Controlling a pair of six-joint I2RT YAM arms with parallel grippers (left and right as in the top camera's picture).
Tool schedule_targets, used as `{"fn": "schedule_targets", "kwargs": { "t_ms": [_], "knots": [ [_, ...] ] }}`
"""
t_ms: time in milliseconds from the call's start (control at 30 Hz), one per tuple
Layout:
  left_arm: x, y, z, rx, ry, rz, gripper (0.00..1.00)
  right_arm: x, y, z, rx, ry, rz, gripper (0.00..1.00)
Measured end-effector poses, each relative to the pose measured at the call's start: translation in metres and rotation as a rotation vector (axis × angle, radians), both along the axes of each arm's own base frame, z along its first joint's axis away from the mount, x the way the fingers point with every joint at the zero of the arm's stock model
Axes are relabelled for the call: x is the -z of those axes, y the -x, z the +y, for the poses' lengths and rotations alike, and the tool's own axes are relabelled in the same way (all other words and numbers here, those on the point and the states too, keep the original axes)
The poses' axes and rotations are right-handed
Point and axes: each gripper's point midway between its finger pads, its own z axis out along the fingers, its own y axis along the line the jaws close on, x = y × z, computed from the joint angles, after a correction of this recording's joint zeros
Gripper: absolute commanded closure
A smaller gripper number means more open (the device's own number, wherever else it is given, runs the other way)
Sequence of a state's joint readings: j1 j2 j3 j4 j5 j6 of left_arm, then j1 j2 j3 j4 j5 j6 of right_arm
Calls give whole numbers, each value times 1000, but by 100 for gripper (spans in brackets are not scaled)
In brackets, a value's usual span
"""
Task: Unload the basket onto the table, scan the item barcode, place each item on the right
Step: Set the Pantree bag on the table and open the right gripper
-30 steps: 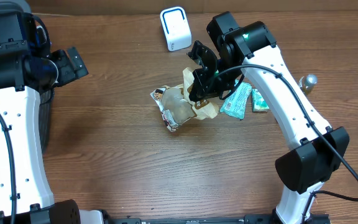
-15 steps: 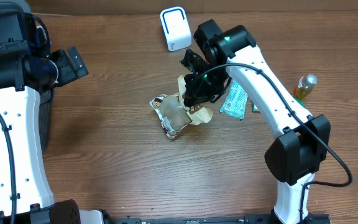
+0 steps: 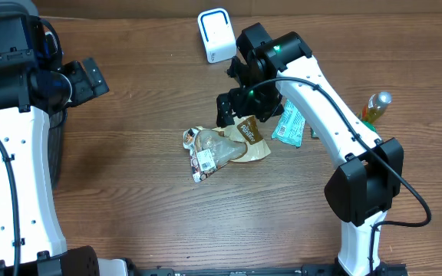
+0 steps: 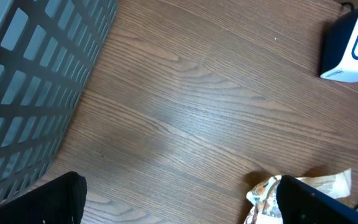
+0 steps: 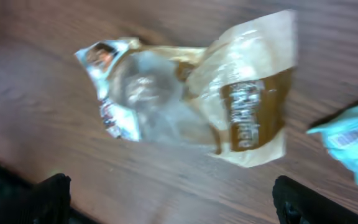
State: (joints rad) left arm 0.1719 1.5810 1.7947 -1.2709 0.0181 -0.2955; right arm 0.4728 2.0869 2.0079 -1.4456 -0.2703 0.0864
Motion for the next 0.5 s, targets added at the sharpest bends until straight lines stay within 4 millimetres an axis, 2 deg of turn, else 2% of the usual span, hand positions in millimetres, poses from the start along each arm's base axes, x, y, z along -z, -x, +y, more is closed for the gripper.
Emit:
{"fn": "schedule_targets", "kwargs": {
  "t_ms": [200, 367, 500],
  "knots": [
    [0, 0, 0, 0, 0, 0, 0, 3, -23, -13, 112, 91, -85, 0],
    [0, 0, 0, 0, 0, 0, 1, -4, -57, -3, 153, 48, -225, 0],
    [0, 0, 0, 0, 0, 0, 0, -8, -69, 2, 159, 23, -274, 0]
  ]
}}
